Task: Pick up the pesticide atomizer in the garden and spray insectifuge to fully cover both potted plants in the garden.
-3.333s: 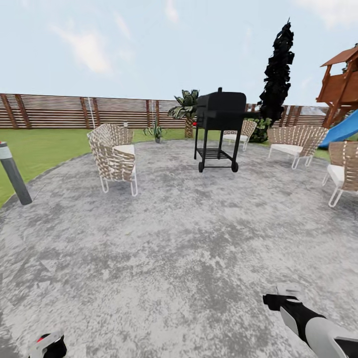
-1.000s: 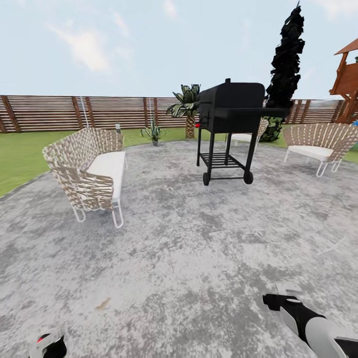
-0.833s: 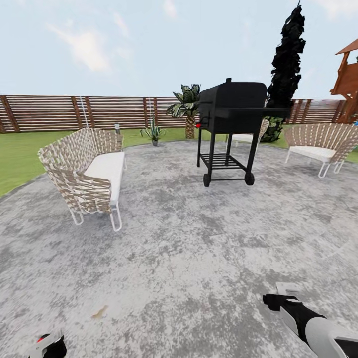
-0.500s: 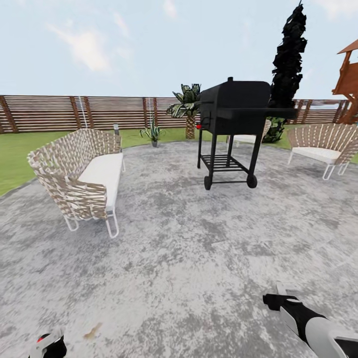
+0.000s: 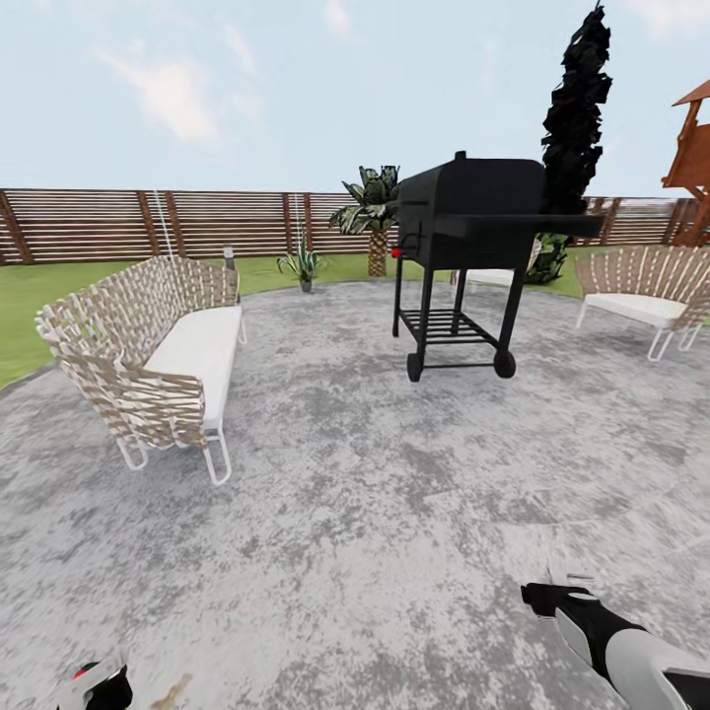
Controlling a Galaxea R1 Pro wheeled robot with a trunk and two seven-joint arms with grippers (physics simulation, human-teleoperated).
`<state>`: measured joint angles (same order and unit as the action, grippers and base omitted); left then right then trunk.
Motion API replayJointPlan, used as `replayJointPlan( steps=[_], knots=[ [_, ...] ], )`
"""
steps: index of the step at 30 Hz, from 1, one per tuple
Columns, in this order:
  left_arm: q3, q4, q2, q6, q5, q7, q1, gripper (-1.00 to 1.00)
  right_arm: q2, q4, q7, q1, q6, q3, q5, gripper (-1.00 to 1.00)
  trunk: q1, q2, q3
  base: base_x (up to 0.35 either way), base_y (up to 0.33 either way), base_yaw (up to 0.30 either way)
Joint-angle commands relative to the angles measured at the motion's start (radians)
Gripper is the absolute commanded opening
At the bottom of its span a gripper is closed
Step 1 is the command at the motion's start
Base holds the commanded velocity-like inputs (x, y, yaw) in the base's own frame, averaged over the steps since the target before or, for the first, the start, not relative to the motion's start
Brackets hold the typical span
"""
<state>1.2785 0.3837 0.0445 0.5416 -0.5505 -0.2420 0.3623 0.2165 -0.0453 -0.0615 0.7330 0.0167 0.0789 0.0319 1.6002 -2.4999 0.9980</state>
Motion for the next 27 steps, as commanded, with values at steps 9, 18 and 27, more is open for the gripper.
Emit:
replayJointPlan(
  steps=[9,18,27],
  knots=[
    [0.008,0.000,0.000,0.003,-0.003,-0.007,0.001,-1.00,0.000,-0.001,-0.001,0.000,0.002,0.008,0.003,1.00,0.000,0.000,0.001,0.319,0.099,0.000],
    [0.008,0.000,0.000,0.003,-0.003,-0.008,0.001,-1.00,0.000,-0.001,-0.001,0.000,0.002,0.008,0.003,1.00,0.000,0.000,0.001,0.338,0.008,0.000],
    [0.008,0.000,0.000,0.003,-0.003,-0.008,0.001,-1.00,0.000,-0.001,-0.001,0.001,0.002,0.008,0.003,1.00,0.000,0.000,0.001,0.340,-0.029,0.000]
  ],
)
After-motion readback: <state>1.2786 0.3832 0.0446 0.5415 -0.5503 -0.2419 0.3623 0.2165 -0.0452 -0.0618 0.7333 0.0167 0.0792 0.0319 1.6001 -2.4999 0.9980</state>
